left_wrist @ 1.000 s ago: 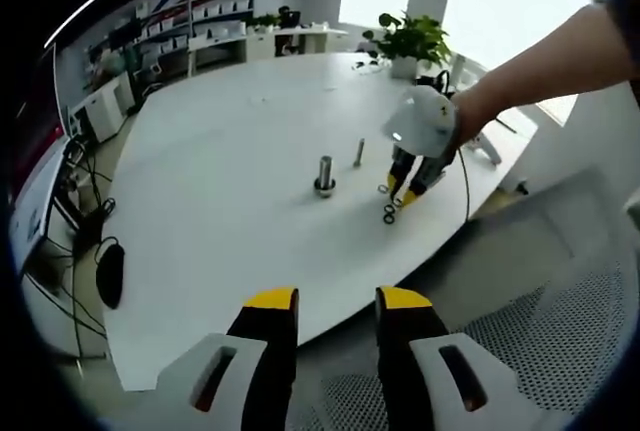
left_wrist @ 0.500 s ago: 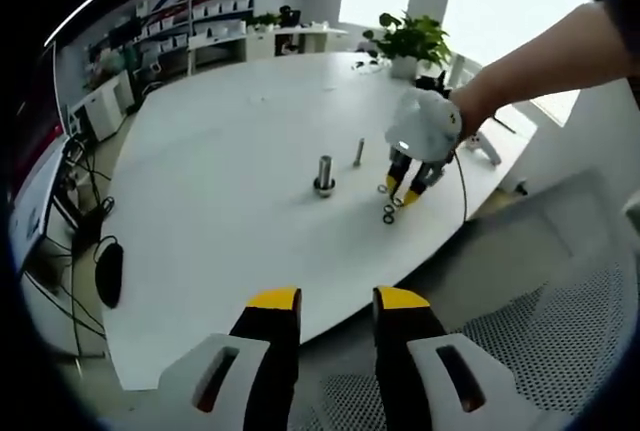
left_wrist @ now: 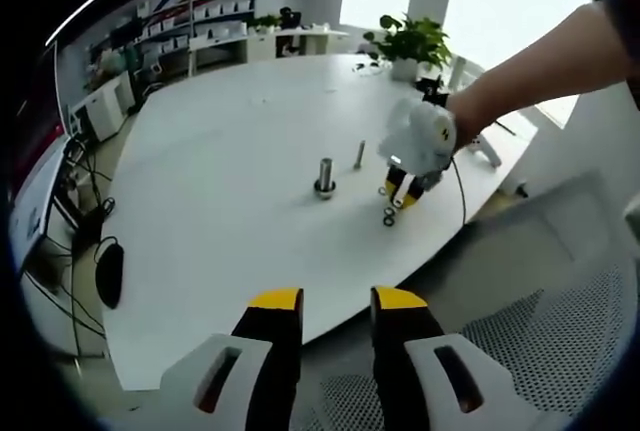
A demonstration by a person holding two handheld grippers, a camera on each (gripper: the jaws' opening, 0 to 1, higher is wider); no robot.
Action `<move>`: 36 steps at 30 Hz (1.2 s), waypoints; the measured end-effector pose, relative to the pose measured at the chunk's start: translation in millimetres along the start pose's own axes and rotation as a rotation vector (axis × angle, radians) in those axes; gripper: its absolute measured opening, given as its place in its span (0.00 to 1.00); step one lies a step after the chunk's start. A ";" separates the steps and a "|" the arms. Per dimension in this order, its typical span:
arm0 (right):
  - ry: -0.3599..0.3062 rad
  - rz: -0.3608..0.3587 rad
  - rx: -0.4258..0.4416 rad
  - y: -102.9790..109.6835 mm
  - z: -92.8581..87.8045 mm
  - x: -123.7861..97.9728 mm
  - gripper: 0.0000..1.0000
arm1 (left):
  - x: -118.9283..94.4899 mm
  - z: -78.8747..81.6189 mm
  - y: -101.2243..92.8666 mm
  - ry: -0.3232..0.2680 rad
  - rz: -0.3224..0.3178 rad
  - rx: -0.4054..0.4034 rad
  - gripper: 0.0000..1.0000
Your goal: Place the washer onto the threaded stud by aligning its center hole with the stud, sliding it down to the base, and recovering from edge contact or off-axis alignment until the washer reaches the visible bottom stop.
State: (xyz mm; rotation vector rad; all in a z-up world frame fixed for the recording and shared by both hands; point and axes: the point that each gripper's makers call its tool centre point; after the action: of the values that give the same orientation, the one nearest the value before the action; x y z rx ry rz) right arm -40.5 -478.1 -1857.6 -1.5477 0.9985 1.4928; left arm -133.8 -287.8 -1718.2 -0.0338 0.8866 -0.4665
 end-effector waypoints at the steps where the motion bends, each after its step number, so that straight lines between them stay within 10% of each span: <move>1: 0.012 -0.002 0.002 0.4 0.5 -0.5 0.13 | -0.1 0.1 0.2 -0.001 0.001 0.000 0.25; 21: -0.057 -0.097 0.182 1.8 -7.6 -3.7 0.12 | -0.7 -0.2 -1.0 0.000 -0.002 0.005 0.24; 36: -0.289 -0.180 0.627 -46.6 -39.1 -52.4 0.12 | -1.0 0.5 -3.8 -0.003 -0.013 0.013 0.24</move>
State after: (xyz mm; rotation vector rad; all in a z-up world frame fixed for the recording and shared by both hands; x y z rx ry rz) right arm 17.4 -492.7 -1803.9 -0.9186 0.9981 1.0916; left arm -135.4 -290.9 -1716.3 -0.0284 0.8803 -0.4839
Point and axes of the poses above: the point that each gripper's makers call its tool centre point, and the gripper's own axes: x roughly forward along the fingers, y roughly to its left, z roughly out of its top, and after that the axes turned 9 degrees about -x, right-handed
